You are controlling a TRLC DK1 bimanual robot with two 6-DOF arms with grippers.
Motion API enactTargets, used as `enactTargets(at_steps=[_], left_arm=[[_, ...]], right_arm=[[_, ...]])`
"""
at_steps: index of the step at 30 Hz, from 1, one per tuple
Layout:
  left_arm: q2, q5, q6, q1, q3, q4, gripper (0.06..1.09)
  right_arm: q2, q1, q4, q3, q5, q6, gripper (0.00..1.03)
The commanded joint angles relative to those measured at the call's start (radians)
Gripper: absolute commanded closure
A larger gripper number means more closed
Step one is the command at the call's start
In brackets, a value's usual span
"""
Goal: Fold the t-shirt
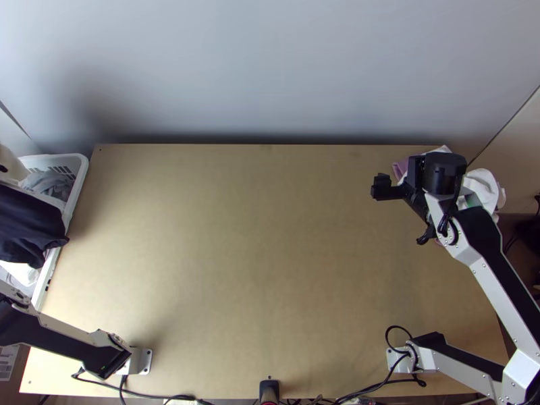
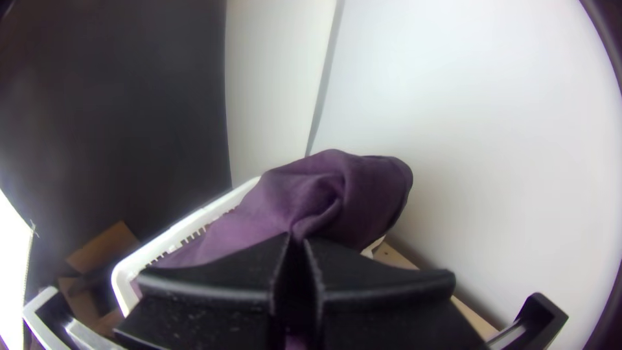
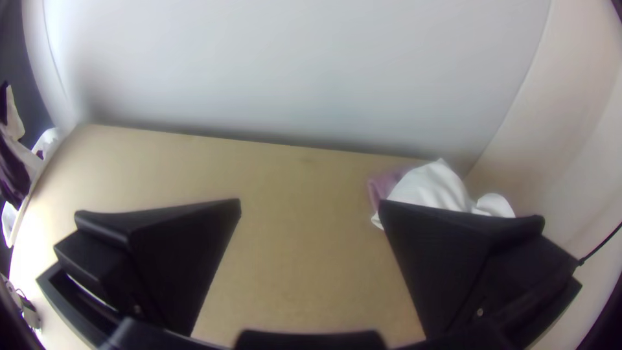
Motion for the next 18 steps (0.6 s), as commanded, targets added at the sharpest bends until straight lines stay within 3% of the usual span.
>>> enactTargets(at_steps=[1,4,11,18], left_arm=[[-0.029,0.121,-0.081,-0.025,-0.010,-0.129,1.05],[-0.088,0.162,-0.089,-0.088,-0.097,-0.214,1.05],[-0.349,0.160,-0.037,-0.323,-0.401,-0.125,1.05],[-0.467,0.162,-0.095,-0.561,-0.564,-0.132,1.05]], right_arm=[[-0.003,0.005,0.005,-0.025,-0.001,0.002,0.04],[-0.003,0.008,0.010,-0.036,0.000,0.012,0.04],[-0.004,0.012,0.019,-0.044,0.000,0.013,0.04],[-0.024,0.010,0.019,-0.067,0.000,0.012,0.04]])
